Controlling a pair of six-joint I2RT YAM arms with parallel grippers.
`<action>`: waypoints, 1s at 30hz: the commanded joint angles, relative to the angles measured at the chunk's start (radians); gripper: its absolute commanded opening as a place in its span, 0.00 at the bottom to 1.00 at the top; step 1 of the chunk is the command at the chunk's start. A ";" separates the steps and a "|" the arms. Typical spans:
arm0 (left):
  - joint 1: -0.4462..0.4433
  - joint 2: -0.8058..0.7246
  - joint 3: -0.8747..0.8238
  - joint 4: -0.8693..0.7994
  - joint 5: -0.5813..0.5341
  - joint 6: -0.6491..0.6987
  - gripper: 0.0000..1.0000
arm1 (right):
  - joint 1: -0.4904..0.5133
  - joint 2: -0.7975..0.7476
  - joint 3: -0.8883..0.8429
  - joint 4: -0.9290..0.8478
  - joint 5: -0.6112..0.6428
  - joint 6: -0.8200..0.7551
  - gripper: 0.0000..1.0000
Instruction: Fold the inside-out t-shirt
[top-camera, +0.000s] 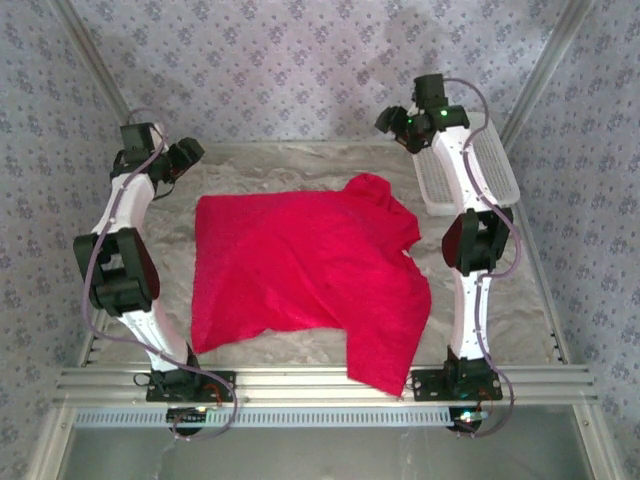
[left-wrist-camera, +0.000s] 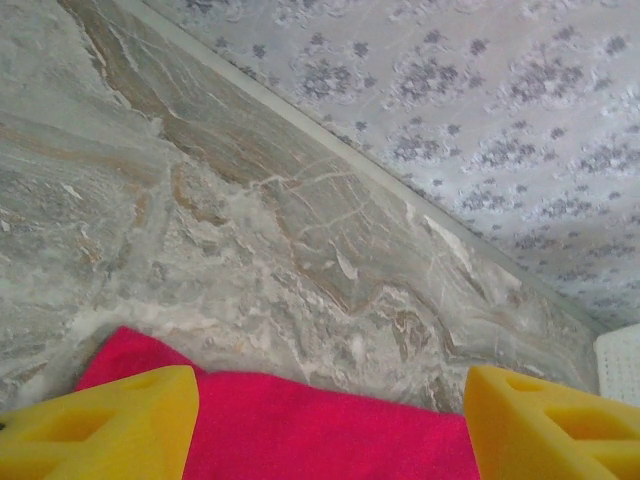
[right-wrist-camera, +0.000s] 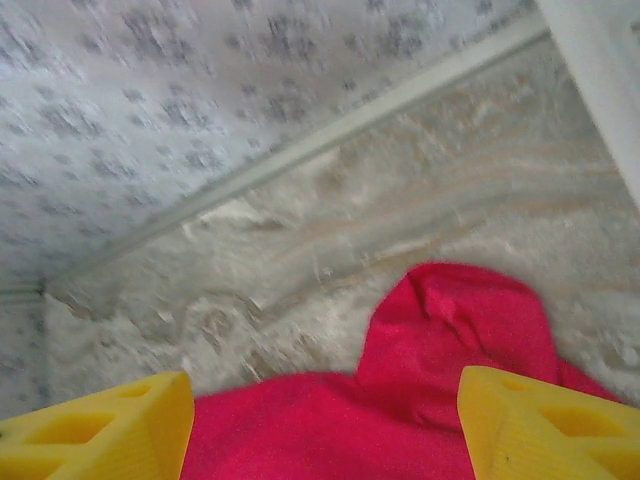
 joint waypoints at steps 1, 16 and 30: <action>-0.039 -0.129 -0.131 0.024 -0.004 0.003 0.71 | 0.046 -0.170 -0.269 0.084 0.048 -0.050 0.68; -0.097 -0.229 -0.667 0.258 0.133 -0.107 0.72 | 0.076 -0.031 -0.472 0.198 0.175 -0.157 0.40; -0.108 -0.202 -0.738 0.292 0.133 -0.118 0.67 | 0.089 0.301 -0.079 0.172 0.180 -0.152 0.46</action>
